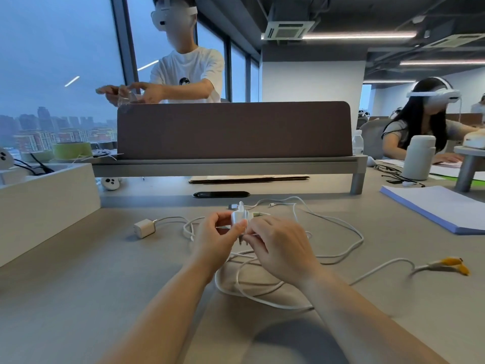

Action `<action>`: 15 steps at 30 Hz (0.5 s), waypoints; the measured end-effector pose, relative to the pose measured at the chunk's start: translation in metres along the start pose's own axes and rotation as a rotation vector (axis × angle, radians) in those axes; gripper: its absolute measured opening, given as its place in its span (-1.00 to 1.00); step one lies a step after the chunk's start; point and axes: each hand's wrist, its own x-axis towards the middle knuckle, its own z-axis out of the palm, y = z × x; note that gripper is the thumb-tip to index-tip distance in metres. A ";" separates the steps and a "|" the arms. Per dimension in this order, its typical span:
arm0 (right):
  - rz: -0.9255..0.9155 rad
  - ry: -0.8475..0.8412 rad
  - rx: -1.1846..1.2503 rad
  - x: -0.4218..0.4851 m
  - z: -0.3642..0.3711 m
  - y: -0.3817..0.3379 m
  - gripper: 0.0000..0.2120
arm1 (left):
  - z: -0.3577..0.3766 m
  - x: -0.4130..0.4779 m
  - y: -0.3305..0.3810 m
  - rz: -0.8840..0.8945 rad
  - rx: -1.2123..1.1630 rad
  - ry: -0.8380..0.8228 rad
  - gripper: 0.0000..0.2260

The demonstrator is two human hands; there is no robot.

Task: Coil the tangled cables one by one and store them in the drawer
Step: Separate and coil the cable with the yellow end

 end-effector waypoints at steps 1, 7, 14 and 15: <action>0.006 0.024 -0.011 0.000 0.000 0.001 -0.87 | 0.000 -0.001 0.002 0.021 0.010 -0.012 -0.78; 0.088 0.148 0.005 0.000 -0.001 0.010 -0.75 | -0.005 -0.004 0.009 0.124 0.052 -0.112 -0.80; 0.141 0.238 0.115 0.001 -0.001 0.019 -0.80 | -0.007 -0.009 0.017 0.174 0.108 -0.199 -0.73; 0.153 0.255 0.145 0.002 -0.003 0.020 -0.80 | -0.007 -0.009 0.017 0.168 0.106 -0.210 -0.72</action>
